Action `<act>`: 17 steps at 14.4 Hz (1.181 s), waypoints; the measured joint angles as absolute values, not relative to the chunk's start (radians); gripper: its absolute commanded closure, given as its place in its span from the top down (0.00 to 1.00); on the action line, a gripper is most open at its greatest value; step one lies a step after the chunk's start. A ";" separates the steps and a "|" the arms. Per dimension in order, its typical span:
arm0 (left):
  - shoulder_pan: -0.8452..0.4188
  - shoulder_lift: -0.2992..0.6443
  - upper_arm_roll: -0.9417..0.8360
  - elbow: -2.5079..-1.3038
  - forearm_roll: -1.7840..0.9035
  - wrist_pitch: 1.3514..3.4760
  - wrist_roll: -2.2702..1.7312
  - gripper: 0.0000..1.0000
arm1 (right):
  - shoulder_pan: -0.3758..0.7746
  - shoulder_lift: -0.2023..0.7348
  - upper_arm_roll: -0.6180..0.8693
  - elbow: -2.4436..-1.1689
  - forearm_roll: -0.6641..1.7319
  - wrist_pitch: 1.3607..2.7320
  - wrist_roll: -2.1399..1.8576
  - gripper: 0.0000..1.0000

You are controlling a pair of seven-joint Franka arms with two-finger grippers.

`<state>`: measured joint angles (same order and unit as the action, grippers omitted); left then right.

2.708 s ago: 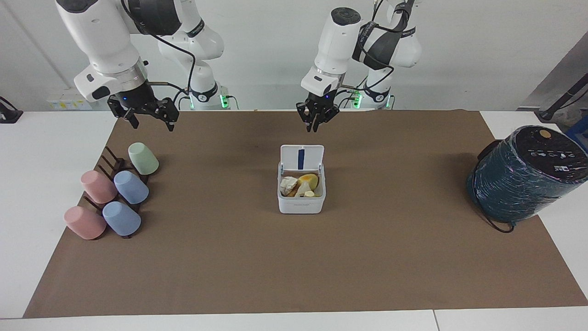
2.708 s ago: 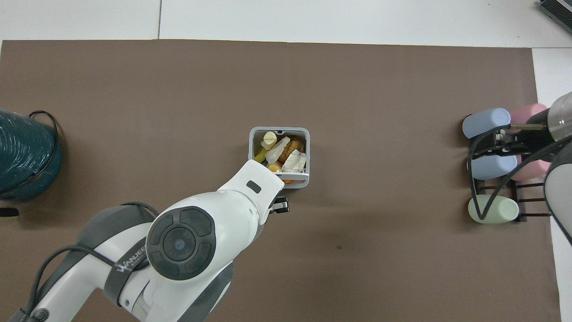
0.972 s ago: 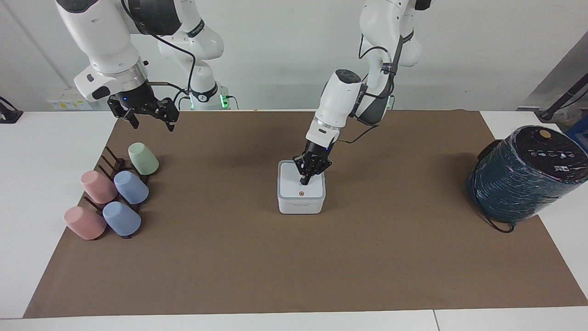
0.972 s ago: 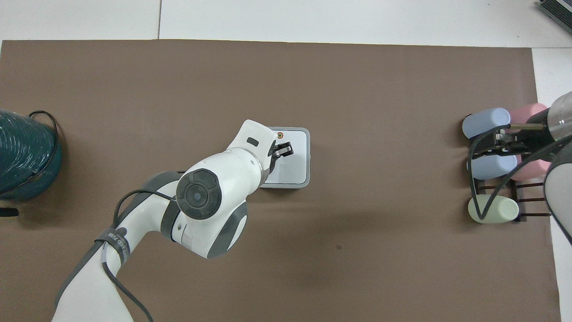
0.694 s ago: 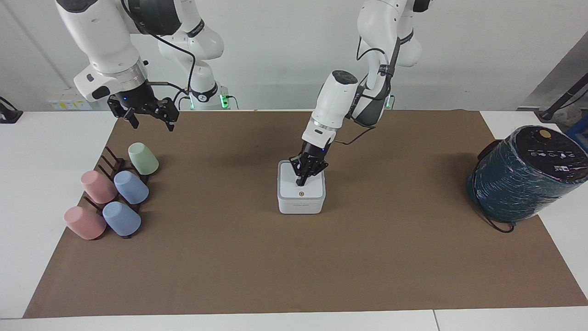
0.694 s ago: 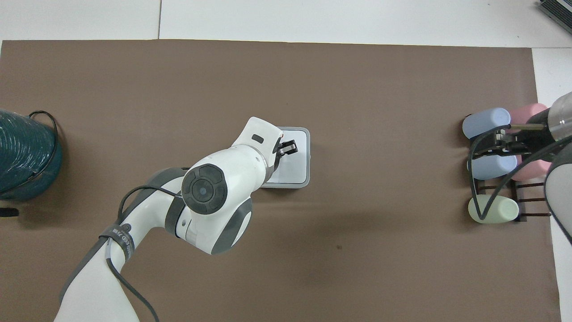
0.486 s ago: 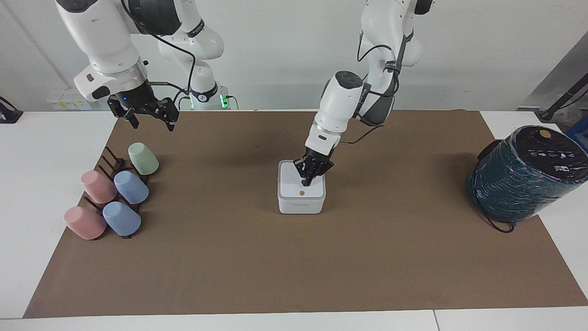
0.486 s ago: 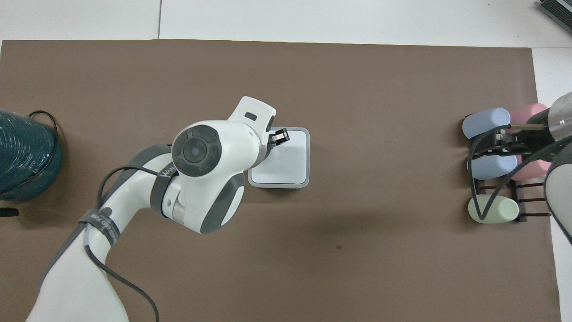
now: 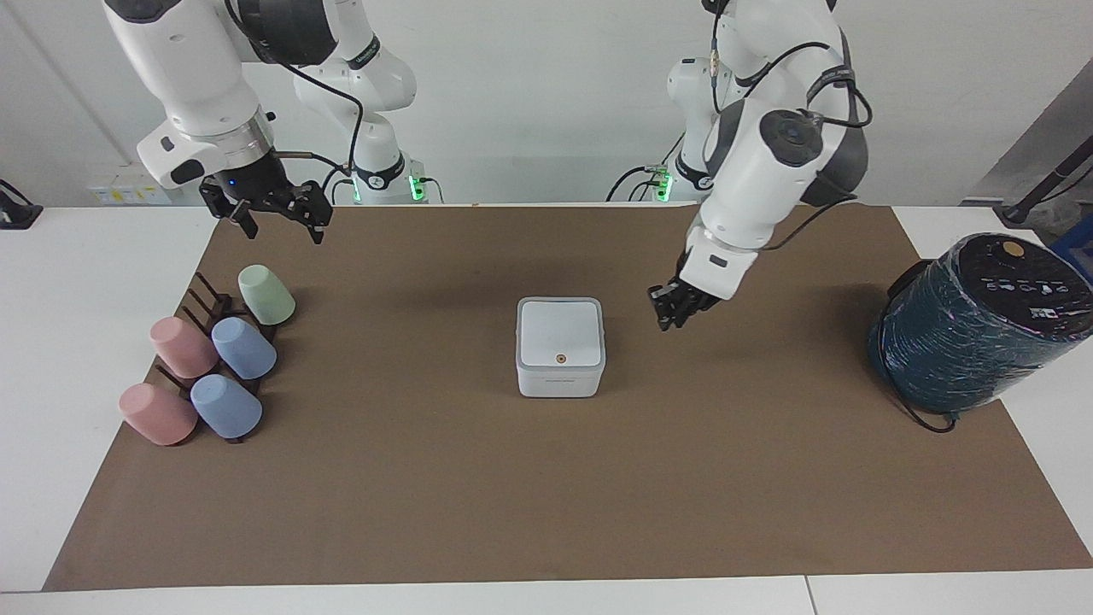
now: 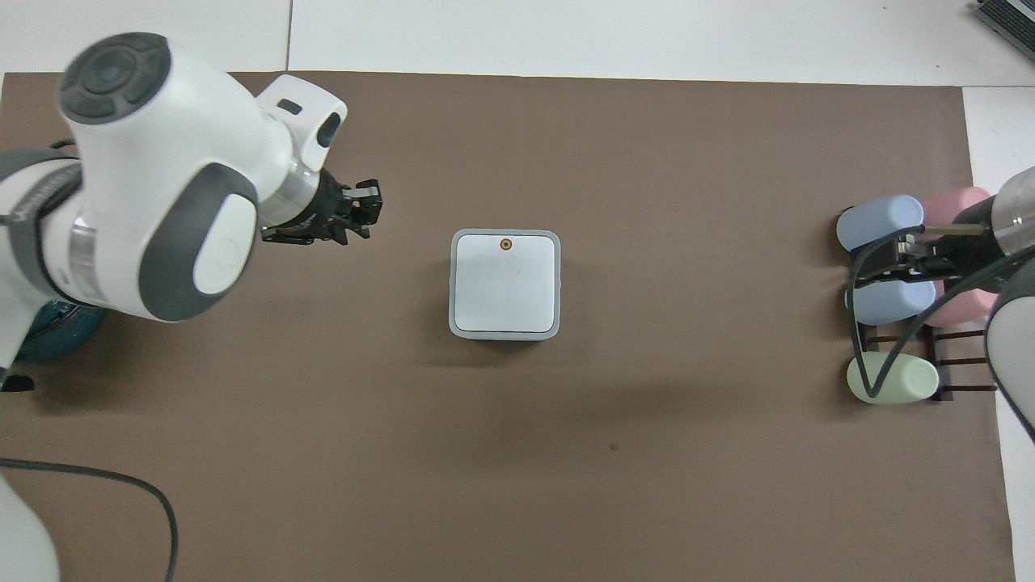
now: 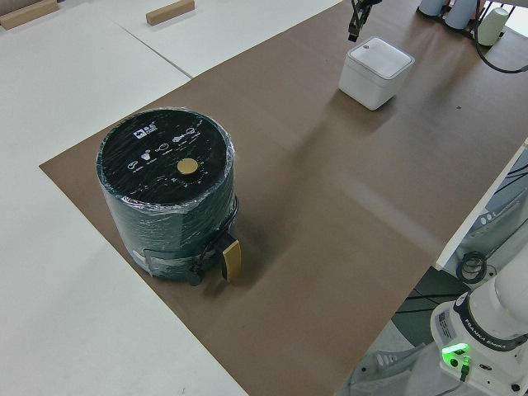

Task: Close trash can lid

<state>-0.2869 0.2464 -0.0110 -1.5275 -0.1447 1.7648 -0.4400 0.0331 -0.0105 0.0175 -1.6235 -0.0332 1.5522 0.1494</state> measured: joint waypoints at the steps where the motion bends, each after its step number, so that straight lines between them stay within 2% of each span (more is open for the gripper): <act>1: -0.235 0.241 -0.009 -1.513 -0.145 1.716 -0.360 0.52 | 0.033 -0.010 0.018 -1.624 -0.033 1.552 0.149 1.00; 2: -0.177 0.232 -0.008 -1.503 -0.145 1.678 -0.272 0.65 | 0.033 -0.010 0.018 -1.624 -0.033 1.552 0.149 1.00; 3: -0.126 0.221 -0.007 -1.499 -0.143 1.655 -0.197 0.87 | 0.033 -0.010 0.018 -1.624 -0.033 1.552 0.149 1.00; 4: -0.083 0.207 -0.007 -1.498 -0.136 1.642 -0.132 1.00 | 0.033 -0.010 0.018 -1.624 -0.033 1.552 0.149 1.00; 7: -0.030 0.178 -0.007 -1.498 -0.071 1.629 -0.052 1.00 | 0.033 -0.010 0.018 -1.624 -0.033 1.552 0.149 1.00; 17: -0.033 0.166 -0.019 -1.499 -0.048 1.646 -0.051 1.00 | 0.033 -0.011 0.018 -1.624 -0.033 1.552 0.149 1.00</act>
<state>-0.0326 0.1658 -0.0189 -1.4987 -0.0475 1.6461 -0.0508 0.0331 -0.0106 0.0175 -1.6236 -0.0332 1.5522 0.1494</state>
